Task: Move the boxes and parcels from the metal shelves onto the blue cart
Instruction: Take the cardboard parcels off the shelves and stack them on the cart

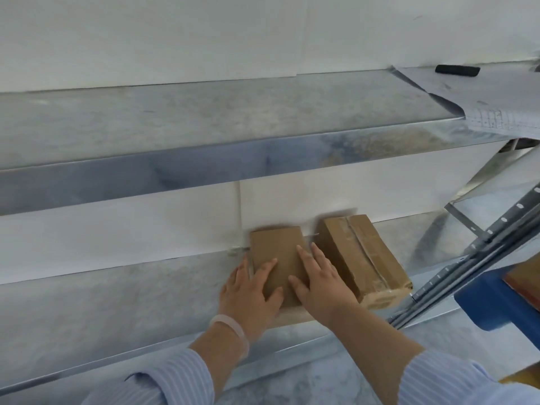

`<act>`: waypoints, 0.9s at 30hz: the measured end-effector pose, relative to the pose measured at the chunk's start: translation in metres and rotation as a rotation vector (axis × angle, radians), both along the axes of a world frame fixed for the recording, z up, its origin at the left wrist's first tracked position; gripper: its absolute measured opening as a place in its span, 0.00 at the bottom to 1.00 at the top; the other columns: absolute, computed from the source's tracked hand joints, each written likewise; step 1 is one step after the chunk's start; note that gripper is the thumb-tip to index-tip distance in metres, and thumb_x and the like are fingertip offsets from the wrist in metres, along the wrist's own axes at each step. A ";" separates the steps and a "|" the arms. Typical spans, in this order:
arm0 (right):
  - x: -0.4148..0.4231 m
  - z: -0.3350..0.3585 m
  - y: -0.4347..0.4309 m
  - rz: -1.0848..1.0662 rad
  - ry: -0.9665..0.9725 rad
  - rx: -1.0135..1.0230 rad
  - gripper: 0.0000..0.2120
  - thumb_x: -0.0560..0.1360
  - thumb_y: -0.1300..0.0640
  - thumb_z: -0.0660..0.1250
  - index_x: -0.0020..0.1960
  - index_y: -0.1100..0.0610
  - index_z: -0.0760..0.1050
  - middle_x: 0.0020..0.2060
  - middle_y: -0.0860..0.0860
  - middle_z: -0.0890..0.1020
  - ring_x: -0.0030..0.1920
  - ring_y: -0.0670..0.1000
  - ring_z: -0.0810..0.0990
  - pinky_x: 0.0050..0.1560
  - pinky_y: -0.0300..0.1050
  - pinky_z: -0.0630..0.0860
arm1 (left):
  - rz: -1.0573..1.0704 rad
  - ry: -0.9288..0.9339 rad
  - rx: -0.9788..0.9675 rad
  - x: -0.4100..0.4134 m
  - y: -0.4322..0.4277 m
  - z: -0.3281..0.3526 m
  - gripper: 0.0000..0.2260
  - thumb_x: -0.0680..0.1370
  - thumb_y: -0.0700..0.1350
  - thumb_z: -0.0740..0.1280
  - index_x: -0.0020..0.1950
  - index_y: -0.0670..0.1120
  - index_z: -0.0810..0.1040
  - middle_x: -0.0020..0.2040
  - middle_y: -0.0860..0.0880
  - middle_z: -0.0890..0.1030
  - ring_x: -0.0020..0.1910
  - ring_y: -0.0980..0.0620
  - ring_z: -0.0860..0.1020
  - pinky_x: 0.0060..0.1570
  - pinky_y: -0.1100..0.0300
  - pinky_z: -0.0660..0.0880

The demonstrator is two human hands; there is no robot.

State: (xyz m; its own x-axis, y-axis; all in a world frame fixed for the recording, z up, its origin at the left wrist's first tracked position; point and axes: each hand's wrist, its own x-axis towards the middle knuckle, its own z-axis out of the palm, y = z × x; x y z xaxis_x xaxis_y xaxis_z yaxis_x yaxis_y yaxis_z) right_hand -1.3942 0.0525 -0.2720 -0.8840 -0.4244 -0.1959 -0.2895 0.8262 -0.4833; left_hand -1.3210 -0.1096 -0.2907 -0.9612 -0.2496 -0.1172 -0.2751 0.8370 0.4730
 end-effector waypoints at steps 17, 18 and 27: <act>0.084 0.008 -0.081 0.418 -0.183 -0.289 0.33 0.79 0.42 0.58 0.77 0.38 0.43 0.76 0.47 0.57 0.71 0.51 0.64 0.70 0.50 0.65 | 0.496 0.331 0.405 0.141 -0.021 0.010 0.24 0.79 0.54 0.64 0.69 0.69 0.56 0.76 0.50 0.55 0.68 0.50 0.65 0.67 0.54 0.67; 0.098 0.008 -0.087 0.464 -0.188 -0.293 0.33 0.79 0.42 0.58 0.77 0.38 0.43 0.76 0.47 0.56 0.71 0.51 0.63 0.70 0.50 0.64 | 0.544 0.352 0.391 0.158 -0.020 0.011 0.24 0.79 0.53 0.64 0.69 0.68 0.57 0.75 0.50 0.56 0.67 0.51 0.65 0.67 0.54 0.67; 0.244 0.015 -0.137 0.879 -0.314 -0.335 0.32 0.80 0.44 0.58 0.77 0.39 0.44 0.76 0.46 0.56 0.74 0.46 0.58 0.72 0.49 0.62 | 0.979 0.400 0.301 0.328 -0.011 0.023 0.27 0.79 0.53 0.63 0.75 0.63 0.55 0.77 0.49 0.54 0.71 0.50 0.64 0.68 0.54 0.65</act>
